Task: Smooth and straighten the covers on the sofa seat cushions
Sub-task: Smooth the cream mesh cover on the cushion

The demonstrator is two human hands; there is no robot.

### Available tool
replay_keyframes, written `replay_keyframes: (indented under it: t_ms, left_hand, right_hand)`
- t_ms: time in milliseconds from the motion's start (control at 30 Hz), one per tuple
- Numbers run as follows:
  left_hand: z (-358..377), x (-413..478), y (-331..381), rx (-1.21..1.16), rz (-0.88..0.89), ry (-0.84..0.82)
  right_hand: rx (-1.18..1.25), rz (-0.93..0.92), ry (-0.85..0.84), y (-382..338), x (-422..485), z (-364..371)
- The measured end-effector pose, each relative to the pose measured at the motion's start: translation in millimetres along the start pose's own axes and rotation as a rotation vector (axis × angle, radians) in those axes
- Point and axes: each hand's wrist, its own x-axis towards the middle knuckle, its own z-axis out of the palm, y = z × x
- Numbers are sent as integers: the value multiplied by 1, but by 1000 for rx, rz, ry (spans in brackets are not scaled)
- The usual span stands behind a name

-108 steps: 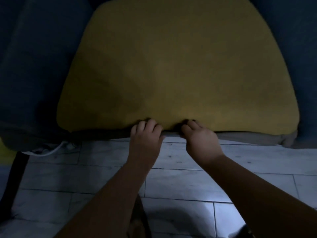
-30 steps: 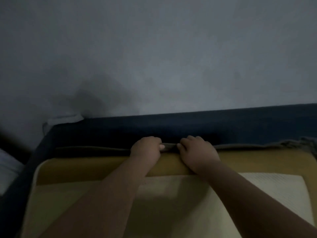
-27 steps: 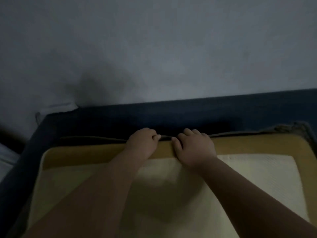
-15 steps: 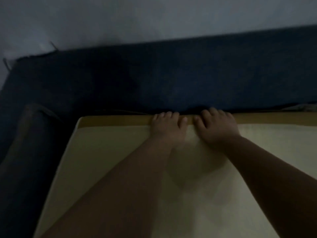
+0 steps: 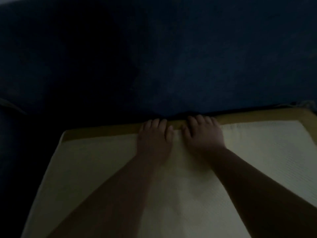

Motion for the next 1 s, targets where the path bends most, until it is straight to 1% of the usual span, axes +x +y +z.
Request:
replay_keyframes:
  t_ms: [100, 200, 267, 367, 433, 500, 567, 600, 633, 667, 700, 767, 800, 900, 1000]
  left_hand:
    - [27, 3, 3, -42, -17, -20]
    - [40, 6, -2, -48, -4, -6]
    - [42, 10, -2, -61, -11, -6]
    - [44, 13, -3, -63, -40, -65]
    - [43, 20, -5, -112, -59, -127]
    - [37, 25, -11, -239, -61, -228]
    - [23, 25, -18, -525, -56, -316]
    - [14, 21, -25, -672, -58, -317]
    - [7, 15, -37, -757, -53, -278]
    - [0, 7, -51, -765, -40, -210]
    - [-3, -2, -71, -711, -32, -152]
    - [-10, -21, -116, -530, -56, -98]
    - [-14, -29, -135, -452, -64, -81]
    - [-26, -47, -183, -337, -226, -68]
    - [-38, -55, -210, -249, -287, -58]
  right_hand:
    - [21, 8, -14, 11, 4, 27]
    - [11, 23, 69, 12, 8, 46]
    - [15, 32, 92, 13, 12, 51]
    - [-8, 36, 39, 12, 18, 50]
    - [-34, 47, 19, 11, 19, 48]
    - [-51, 52, -20, 7, 18, 42]
    - [-82, 76, -60, 4, 13, 36]
    - [-94, 93, -71, 2, 11, 35]
    - [-96, 114, -80, -1, 11, 34]
    - [-90, 142, -91, -4, 9, 33]
    - [-72, 173, -100, -10, 7, 32]
    - [10, 186, -108, -31, 4, 30]
    - [55, 144, -105, -44, 2, 29]
    - [174, -129, -62, -107, -3, 32]
    - [251, -327, 63, -173, 3, 34]
